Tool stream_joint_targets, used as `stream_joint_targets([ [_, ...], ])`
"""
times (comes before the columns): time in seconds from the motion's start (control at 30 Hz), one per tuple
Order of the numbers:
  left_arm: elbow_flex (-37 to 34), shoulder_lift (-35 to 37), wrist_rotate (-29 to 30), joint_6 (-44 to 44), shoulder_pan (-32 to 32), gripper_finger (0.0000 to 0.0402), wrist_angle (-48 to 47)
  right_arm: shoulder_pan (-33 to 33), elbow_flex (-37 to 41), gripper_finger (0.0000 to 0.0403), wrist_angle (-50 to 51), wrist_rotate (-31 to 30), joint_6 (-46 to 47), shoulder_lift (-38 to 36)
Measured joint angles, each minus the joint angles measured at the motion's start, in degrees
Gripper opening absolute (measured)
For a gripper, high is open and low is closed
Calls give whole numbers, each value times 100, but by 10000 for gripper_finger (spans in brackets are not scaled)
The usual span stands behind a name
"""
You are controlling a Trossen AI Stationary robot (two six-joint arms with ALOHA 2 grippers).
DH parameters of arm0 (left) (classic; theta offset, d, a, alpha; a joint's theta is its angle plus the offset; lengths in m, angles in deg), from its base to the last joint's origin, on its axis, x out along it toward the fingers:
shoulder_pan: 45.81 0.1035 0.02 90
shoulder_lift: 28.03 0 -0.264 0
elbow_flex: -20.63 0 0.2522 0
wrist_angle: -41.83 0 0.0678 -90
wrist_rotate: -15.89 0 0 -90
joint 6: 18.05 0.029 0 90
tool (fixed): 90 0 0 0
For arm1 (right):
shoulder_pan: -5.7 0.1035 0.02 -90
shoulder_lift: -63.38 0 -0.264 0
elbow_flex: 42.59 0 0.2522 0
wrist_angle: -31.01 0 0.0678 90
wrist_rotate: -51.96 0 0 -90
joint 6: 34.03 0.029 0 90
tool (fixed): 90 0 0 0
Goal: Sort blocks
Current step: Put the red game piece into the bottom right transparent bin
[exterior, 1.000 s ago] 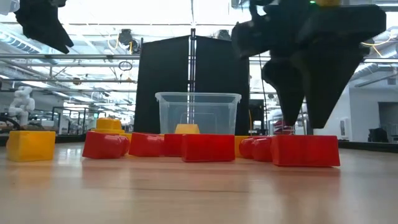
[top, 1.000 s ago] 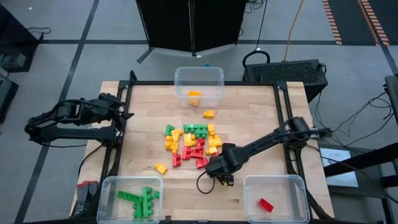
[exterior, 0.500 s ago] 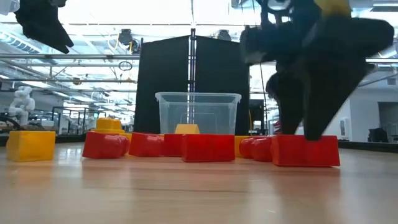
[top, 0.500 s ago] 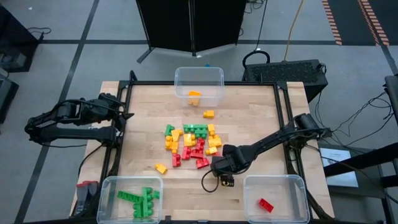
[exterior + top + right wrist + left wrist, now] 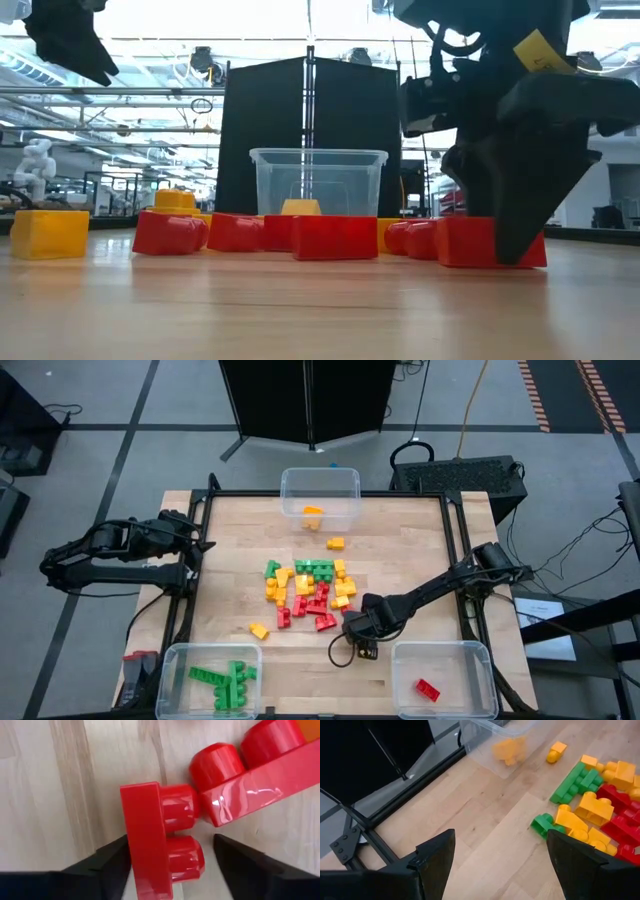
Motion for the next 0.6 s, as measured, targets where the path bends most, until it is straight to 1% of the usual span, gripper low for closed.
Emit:
stream_joint_targets([
  [0.13,0,-1,4,-35,-1,287,0,0,0,166,-53,-2,-29,0],
  [0.17,0,-1,6,-36,-1,287,0,0,0,155,-52,-2,-33,0],
  [0.3,0,-1,17,-36,-2,287,1,4,0,154,-52,12,-31,0],
  [0.6,0,-2,22,-33,-1,287,1,62,-129,154,61,359,69,0],
])
